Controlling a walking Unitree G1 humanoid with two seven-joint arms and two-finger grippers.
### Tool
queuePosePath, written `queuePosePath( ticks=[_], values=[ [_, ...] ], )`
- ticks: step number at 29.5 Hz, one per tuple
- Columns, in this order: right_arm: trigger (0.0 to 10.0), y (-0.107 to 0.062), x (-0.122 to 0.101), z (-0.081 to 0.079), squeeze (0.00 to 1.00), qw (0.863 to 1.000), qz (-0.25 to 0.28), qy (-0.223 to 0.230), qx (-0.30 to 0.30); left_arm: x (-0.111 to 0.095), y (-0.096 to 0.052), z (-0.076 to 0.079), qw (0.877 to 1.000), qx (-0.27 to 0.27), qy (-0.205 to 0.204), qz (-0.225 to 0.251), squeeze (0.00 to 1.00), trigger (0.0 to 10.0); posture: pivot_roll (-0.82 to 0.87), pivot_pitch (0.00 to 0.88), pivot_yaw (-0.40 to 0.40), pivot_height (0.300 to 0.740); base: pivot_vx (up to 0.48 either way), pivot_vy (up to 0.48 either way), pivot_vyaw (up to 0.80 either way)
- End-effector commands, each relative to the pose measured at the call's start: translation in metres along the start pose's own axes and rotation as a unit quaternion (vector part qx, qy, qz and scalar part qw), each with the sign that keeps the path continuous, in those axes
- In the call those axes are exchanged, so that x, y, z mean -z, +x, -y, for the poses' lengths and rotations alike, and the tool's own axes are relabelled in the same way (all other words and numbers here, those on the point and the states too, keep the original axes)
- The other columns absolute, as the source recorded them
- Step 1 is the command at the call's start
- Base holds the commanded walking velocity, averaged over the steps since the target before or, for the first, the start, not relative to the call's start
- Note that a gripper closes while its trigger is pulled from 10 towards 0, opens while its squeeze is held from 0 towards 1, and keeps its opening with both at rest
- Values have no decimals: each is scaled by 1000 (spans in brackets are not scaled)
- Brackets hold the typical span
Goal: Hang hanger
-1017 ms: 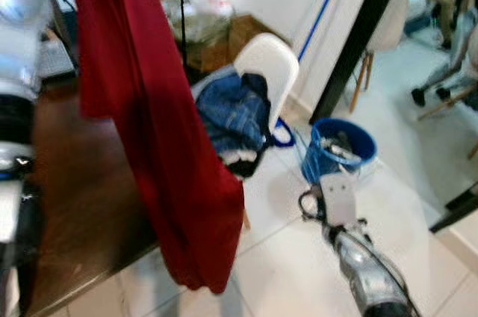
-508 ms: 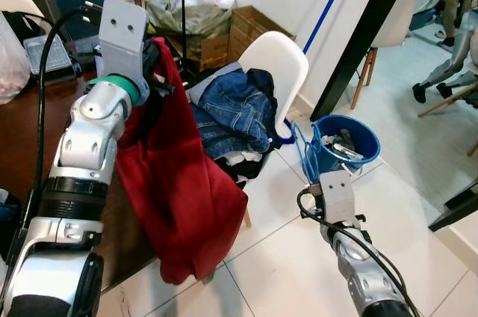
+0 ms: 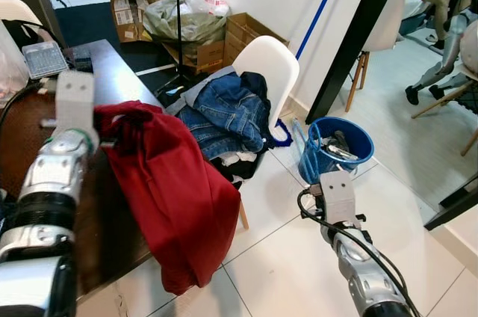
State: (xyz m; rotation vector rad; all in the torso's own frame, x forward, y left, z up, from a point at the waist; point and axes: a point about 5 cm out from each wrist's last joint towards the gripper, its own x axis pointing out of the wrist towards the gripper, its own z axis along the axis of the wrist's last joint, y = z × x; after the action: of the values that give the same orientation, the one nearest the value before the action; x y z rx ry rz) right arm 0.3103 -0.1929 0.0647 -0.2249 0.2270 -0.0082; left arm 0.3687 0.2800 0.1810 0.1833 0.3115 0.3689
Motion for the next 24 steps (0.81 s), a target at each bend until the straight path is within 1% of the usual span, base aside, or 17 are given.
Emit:
queuePosePath(
  ticks=[1, 4, 6, 7, 8, 9, 11, 12, 13, 15, 16, 17, 18, 19, 21, 22, 24],
  values=[
    [10000, -3, 4, 0, 0, 1000, -8, 1, 0, 4, 1, -1, 1000, -2, 4, -6, 1000, 10000, 64, 95, 10, 740, 0, 0, 0],
    [10000, -3, 4, 0, 0, 1000, -7, 3, -2, 8, -1, -7, 1000, -17, -18, -16, 1000, 10000, 64, 99, 9, 740, 0, 0, 0],
    [10000, -4, 4, 0, 0, 1000, -7, 3, -2, 5, -6, -2, 999, 3, -41, -10, 1000, 10000, 64, 100, 9, 740, 0, 0, 0],
    [10000, -4, 4, 1, 0, 1000, -7, 3, -2, -1, -15, 4, 998, 25, -52, 1, 1000, 10000, 66, 103, 11, 740, 0, 0, 0],
    [10000, -4, 4, 1, 0, 1000, -7, 3, -3, -9, -24, 6, 998, 31, -43, 18, 1000, 10000, 69, 104, 12, 740, 0, 0, 0],
    [10000, -4, 5, 1, 0, 1000, -8, 3, -3, -18, -34, 3, 999, 1, -4, 48, 1000, 10000, 74, 104, 12, 740, 0, 0, 0],
    [10000, -4, 5, 1, 0, 1000, -8, 3, -3, -18, -34, 3, 999, 1, -4, 48, 1000, 10000, 74, 104, 12, 740, 0, 0, 0],
    [10000, -4, 5, 2, 0, 1000, -10, 3, -6, -41, -61, -10, 983, -91, 76, 143, 918, 10000, 80, 104, 5, 740, 0, 0, 0],
    [10000, -4, 6, 2, 0, 1000, -10, 3, -7, -47, -71, -13, 974, -114, 91, 173, 918, 10000, 80, 104, 5, 740, 0, 0, 0],
    [10000, -4, 6, 2, 0, 1000, -10, 2, -8, -50, -76, -14, 970, -123, 95, 187, 918, 10000, 80, 104, 5, 740, 0, 0, 0],
    [10000, -4, 6, 2, 0, 1000, -10, 1, -9, -54, -81, -14, 963, -129, 104, 211, 0, 10000, 83, 104, -2, 740, 0, 0, 0],
    [10000, -4, 6, 3, 0, 1000, -11, 0, -10, -60, -90, -14, 956, -137, 101, 239, 0, 10000, 86, 102, -5, 740, 0, 0, 0],
    [10000, -4, 6, 3, 0, 1000, -11, 0, -10, -60, -90, -14, 956, -137, 101, 239, 0, 10000, 86, 102, -5, 740, 0, 0, 0],
    [10000, -4, 6, 3, 0, 1000, -11, -3, -11, -66, -100, -9, 943, -130, 116, 283, 0, 10000, 88, 99, -8, 740, 0, 0, 0],
    [10000, -4, 6, 3, 0, 1000, -11, -3, -11, -66, -100, -9, 943, -130, 116, 283, 0, 10000, 88, 99, -8, 740, 0, 0, 0],
    [10000, -3, 6, 3, 0, 1000, -10, -6, -14, -71, -118, 10, 925, -77, 127, 349, 0, 10000, 89, 92, -14, 740, 0, 0, 0],
    [10000, -3, 6, 3, 0, 1000, -10, -6, -14, -71, -118, 10, 925, -77, 127, 349, 0, 10000, 89, 92, -14, 740, 0, 0, 0]
  ],
)
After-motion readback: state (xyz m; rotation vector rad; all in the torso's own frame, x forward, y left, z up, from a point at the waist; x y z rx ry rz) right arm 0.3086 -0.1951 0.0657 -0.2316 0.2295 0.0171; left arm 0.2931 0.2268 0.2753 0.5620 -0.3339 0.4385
